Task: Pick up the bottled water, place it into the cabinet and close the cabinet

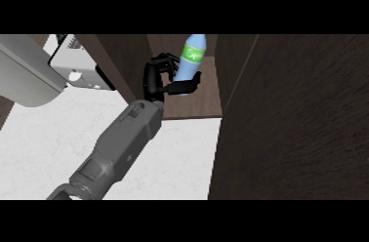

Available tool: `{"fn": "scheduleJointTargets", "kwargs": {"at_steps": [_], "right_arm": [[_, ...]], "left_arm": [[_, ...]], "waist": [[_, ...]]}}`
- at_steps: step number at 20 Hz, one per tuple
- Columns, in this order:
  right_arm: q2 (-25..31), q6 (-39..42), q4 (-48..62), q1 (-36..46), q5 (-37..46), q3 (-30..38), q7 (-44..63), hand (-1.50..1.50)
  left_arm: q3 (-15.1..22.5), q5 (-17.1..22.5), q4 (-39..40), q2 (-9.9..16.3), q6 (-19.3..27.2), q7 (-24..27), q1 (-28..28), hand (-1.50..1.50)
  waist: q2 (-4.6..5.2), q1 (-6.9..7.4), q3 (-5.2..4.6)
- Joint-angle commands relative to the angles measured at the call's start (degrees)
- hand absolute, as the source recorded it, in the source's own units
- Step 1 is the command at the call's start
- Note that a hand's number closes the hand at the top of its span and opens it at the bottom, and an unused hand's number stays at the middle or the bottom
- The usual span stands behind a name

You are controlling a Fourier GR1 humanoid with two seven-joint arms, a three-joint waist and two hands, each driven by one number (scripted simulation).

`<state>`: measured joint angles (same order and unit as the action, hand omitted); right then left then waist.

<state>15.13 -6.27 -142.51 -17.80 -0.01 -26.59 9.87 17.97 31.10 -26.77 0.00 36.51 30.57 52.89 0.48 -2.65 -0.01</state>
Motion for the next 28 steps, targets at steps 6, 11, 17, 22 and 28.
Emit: {"fn": "scheduleJointTargets", "kwargs": {"at_steps": [6, 11, 17, 22, 28], "right_arm": [[0.4, 1.5, -5.6, -2.2, -2.0, -0.1, 0.8, -1.50], [1.8, 3.2, -6.3, -3.5, -4.8, 3.0, 0.2, -1.50], [0.7, 4.3, -3.1, -2.7, -4.2, 2.7, -2.1, -1.50], [0.6, 5.0, -4.0, -1.6, -5.0, 3.5, -1.3, -1.50], [-0.6, 4.7, -2.9, -1.2, -4.7, 3.4, -1.2, -1.50]], "left_arm": [[-3.9, -1.1, 13.0, 0.0, 0.6, 6.4, 6.7, 1.50], [-2.7, -2.7, 17.3, 0.5, 0.2, 4.9, 9.7, -1.50], [-5.0, -1.0, 18.5, 0.0, -0.2, 6.8, 11.1, -1.50], [-6.8, 0.2, 19.1, 0.0, -2.5, 8.4, 11.3, -1.50], [-6.2, -1.8, 20.5, 0.3, -4.8, 9.0, 13.0, -1.50]], "waist": [[0.41, -0.73, -0.03], [0.53, -1.04, 0.00], [0.83, -1.79, -0.02], [1.21, -2.49, -0.06], [0.82, -1.29, -0.03]]}}
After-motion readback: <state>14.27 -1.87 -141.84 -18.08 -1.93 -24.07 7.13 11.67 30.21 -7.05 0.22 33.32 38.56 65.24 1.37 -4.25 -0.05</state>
